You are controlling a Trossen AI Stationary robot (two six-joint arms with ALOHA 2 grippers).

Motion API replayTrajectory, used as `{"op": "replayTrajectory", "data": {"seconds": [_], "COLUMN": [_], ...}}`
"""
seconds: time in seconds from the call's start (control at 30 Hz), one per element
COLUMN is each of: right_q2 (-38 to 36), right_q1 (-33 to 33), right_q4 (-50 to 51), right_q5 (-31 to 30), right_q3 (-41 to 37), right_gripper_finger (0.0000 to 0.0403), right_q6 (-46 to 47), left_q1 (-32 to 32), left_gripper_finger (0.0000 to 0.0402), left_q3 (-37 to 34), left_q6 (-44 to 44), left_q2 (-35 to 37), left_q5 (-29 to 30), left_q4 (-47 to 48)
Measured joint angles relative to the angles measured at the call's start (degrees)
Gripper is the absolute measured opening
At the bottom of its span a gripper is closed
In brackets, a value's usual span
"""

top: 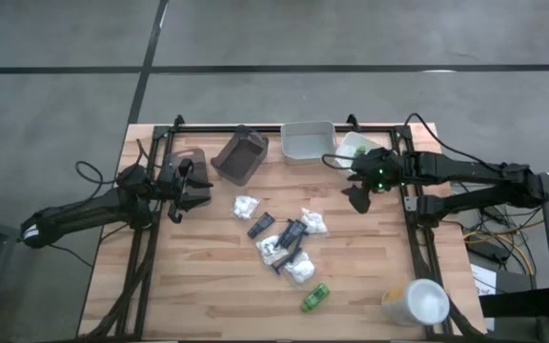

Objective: Pick & Place Travel size toiletries
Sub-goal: Put the green shampoo into the white bin

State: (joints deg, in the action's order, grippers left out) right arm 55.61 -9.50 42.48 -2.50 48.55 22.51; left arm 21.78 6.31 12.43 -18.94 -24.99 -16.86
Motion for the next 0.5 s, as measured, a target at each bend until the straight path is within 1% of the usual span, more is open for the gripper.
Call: {"op": "replayTrajectory", "data": {"seconds": [0.2,0.3,0.5], "right_q2": [1.76,4.15,10.18], "right_q1": [6.94,11.06,20.25], "right_q4": [-1.71,-4.12,-10.61], "right_q5": [0.0,0.01,0.19], "right_q3": [-0.01,0.0,0.01], "right_gripper_finger": [0.0222,0.0215,0.0202], "right_q6": [1.25,3.92,4.08], "left_q1": [-0.02,-0.01,-0.01], "left_gripper_finger": [0.0198,0.0198,0.0198], "left_q3": [0.0,-0.02,0.0], "left_q6": [0.0,0.0,0.0], "left_q2": [0.0,-0.02,-0.01], "left_q5": [-0.01,0.0,0.0], "left_q4": [0.01,0.02,0.01]}}
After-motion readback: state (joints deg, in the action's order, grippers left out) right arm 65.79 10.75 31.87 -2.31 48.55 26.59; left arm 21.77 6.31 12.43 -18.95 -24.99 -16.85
